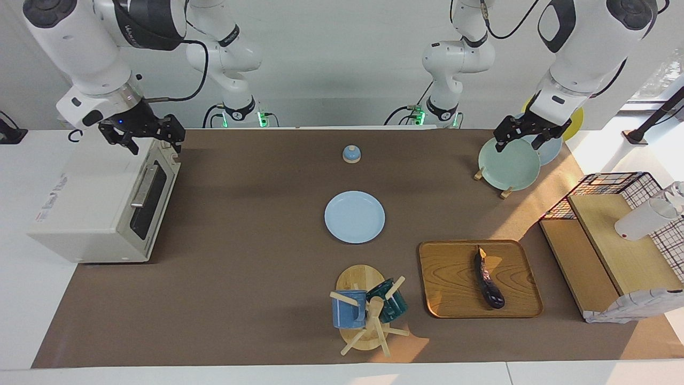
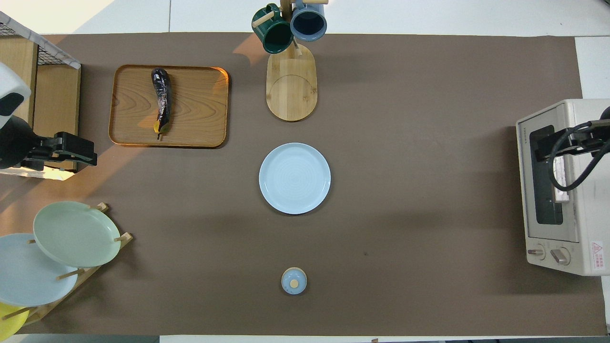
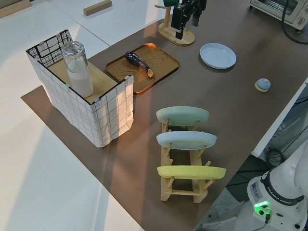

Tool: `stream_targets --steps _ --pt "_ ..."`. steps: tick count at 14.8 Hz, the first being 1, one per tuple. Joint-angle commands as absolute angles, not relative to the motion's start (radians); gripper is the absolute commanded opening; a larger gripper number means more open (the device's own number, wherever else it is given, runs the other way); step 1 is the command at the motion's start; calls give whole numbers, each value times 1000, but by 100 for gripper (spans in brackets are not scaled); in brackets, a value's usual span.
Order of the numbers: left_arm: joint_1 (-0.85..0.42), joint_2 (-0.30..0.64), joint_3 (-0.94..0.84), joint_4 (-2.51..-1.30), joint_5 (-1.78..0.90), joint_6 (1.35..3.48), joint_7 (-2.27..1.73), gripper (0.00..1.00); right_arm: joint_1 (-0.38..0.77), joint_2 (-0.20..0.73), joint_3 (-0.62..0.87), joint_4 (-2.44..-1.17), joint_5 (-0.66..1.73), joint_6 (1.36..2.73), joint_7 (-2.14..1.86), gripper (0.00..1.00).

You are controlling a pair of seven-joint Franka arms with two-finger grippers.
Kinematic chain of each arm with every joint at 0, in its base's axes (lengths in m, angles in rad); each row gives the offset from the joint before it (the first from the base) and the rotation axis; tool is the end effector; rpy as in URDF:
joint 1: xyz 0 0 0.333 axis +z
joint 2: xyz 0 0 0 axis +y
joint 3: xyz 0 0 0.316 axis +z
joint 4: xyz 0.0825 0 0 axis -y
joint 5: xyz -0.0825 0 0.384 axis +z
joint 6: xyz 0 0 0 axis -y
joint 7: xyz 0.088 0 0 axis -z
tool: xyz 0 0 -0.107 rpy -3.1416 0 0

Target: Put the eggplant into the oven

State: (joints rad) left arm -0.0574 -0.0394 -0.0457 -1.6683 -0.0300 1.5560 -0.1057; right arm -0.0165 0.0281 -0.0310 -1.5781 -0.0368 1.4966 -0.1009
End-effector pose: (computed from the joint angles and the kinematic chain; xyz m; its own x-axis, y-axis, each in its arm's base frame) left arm 0.5349 -0.0591 0.5990 0.9971 0.0026 -0.0754 0.0041 -0.9998 0.0203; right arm 0.5530 -0.0302 0.5995 0.9923 0.0508 -0.1126 0.0541 -0.9982 0.0264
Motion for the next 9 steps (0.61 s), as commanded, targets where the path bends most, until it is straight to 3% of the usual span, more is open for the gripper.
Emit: stream_targets --steps 1,9 --pt "-51 -44 -51 -1666 -20 1563 -112 100 -20 14 -32 -1591 -12 1513 -86 100" --pt "-57 -46 -51 -1674 -21 1584 -117 100 -20 8 -31 -1611 -11 1540 -89 100"
